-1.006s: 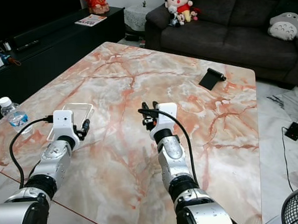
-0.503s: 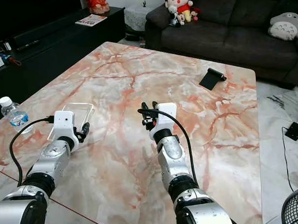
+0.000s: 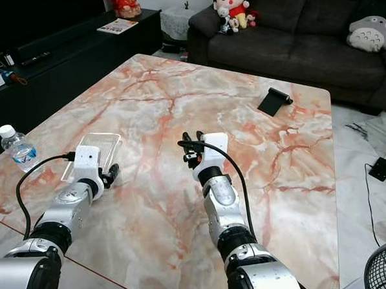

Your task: Picking trash to rubbish bin

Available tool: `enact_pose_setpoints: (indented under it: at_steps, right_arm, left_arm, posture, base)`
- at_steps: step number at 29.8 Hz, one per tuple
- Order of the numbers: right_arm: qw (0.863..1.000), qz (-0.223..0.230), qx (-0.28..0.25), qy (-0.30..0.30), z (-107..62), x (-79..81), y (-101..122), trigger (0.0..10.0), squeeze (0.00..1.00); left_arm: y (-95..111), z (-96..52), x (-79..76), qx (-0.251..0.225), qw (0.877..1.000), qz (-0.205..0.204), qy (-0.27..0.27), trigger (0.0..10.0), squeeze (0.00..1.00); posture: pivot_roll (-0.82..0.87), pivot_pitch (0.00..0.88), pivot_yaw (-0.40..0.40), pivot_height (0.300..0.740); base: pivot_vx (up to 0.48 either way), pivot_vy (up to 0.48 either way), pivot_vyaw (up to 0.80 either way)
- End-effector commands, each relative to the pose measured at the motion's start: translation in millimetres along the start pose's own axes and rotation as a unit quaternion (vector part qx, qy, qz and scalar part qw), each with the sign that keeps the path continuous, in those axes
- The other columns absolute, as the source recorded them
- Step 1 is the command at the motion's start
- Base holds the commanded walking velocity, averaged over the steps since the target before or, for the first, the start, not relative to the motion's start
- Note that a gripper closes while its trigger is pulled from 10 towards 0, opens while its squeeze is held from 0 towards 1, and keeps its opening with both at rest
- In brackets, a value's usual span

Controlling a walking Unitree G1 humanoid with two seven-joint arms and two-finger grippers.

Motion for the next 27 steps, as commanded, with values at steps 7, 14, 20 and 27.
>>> enact_pose_setpoints:
  at_steps: [7,14,20,27]
  right_arm:
    - [1.000,-0.003,-0.001,0.003,0.8,0.0,1.2,10.0,0.00]
    - [1.000,-0.004,0.000,0.001,0.0,-2.0,0.6,10.0,0.00]
    - [1.000,-0.004,0.001,0.000,-0.4,-2.3,0.1,10.0,0.00]
    - [1.000,-0.002,0.001,-0.002,0.4,-3.0,1.0,10.0,0.00]
  left_arm:
    - [-6.2,0.0,-1.6,0.022,1.000,0.010,-0.001,10.0,0.00]
    - [-9.1,-0.2,-5.5,0.027,1.000,0.008,-0.011,0.0,0.00]
    - [-10.4,-0.6,-6.1,0.027,1.000,0.008,-0.014,0.0,0.00]
    - [-10.2,-0.6,-9.8,0.024,0.999,0.011,-0.024,0.0,0.00]
  posture:
    - [0.06,0.000,-0.049,0.740]
    - [0.06,0.000,-0.053,0.740]
    - [0.06,0.000,-0.055,0.740]
    - [0.06,0.006,-0.056,0.740]
  base:
    - [0.000,0.000,0.00]
    - [0.000,0.000,0.00]
    - [0.000,0.000,0.00]
    - [0.000,0.000,0.00]
Point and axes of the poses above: a point about 5 cm out from each wrist's last joint towards the gripper, its own z axis pointing out of the wrist towards the gripper, its own y axis along the axis of the wrist's last joint, x = y × z, the point moved 1 cm from there along z, pointing out of the wrist towards the gripper, and after that the axes turned 7 degrees about -z, right-handed, at the moved point
